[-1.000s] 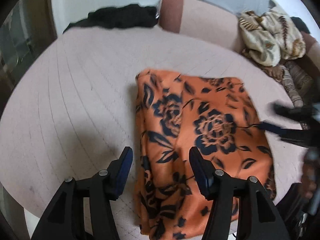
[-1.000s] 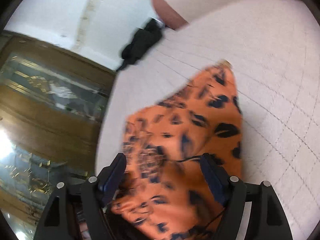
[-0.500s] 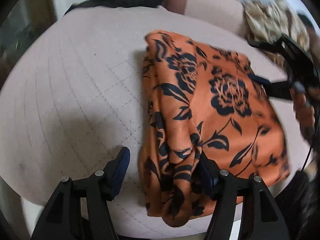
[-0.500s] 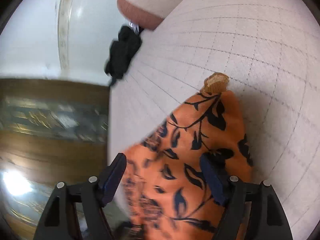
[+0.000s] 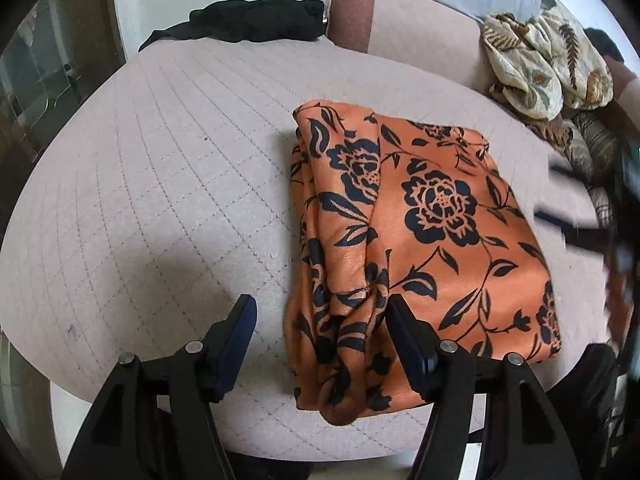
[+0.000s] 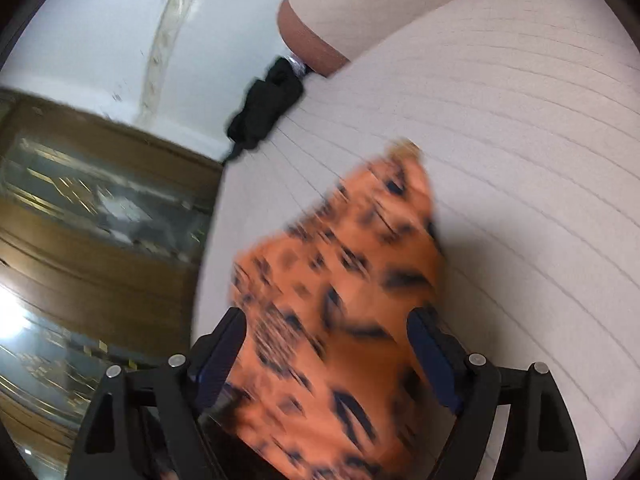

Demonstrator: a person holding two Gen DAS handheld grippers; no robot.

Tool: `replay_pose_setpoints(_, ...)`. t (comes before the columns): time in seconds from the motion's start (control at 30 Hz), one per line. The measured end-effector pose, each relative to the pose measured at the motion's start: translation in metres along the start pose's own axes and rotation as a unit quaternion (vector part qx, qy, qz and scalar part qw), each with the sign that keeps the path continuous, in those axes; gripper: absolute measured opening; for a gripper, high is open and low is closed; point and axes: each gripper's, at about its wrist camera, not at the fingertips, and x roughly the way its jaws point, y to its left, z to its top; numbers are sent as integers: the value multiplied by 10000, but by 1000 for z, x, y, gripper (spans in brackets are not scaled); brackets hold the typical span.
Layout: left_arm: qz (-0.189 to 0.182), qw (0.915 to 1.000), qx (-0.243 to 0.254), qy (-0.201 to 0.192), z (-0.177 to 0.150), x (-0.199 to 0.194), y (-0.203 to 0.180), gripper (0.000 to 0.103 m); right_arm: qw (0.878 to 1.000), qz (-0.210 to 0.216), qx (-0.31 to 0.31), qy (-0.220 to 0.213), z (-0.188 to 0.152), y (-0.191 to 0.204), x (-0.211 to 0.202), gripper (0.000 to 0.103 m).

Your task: Fold small clothes

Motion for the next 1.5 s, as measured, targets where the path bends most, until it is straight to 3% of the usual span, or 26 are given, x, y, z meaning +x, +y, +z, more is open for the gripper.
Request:
replay_pose_setpoints(0.27,-196,9996,-104,-150,9,-6,5,69,9988,-10,308,389,-49,-26,1,85)
replay_pose_setpoints(0.4,-768,9955,-527,-173,21,-4,23,75,9991,7,270,341,-47,-17,6,85)
replay_pose_setpoints(0.47,-1190,9891,-849,-183,26,3,35,75,9992,-18,229,332,-45,-11,10,85)
replay_pose_setpoints(0.67,-1328,9842,-1152,210,34,38,55,75,9987,-7,282,417,-41,-12,19,85)
replay_pose_setpoints(0.8,-1697,9791,-1118,32,38,38,58,76,9990,8,315,321,-33,-13,25,86)
replay_pose_setpoints(0.9,-1542,9823,-982,420,32,64,59,76,9988,19,362,329,-29,-18,36,86)
replay_pose_setpoints(1.03,-1469,9855,-803,287,31,64,54,76,9991,-106,51,419,-23,-5,47,80)
replay_pose_setpoints(1.07,-1501,9852,-778,272,30,64,53,65,9988,-202,-56,454,-22,-2,51,74)
replay_pose_setpoints(1.1,-1576,9842,-749,305,30,66,53,43,9982,-311,-119,490,-21,-1,55,61)
replay_pose_setpoints(1.2,-1743,9810,-755,383,30,64,52,33,9983,-285,-177,482,-20,2,56,43)
replay_pose_setpoints(1.3,-1713,9828,-640,279,29,49,48,30,9981,-251,-380,417,-17,14,47,37)
replay_pose_setpoints(1.5,-1830,9822,-316,-291,41,-4,28,29,9968,-113,-792,81,1,42,12,36)
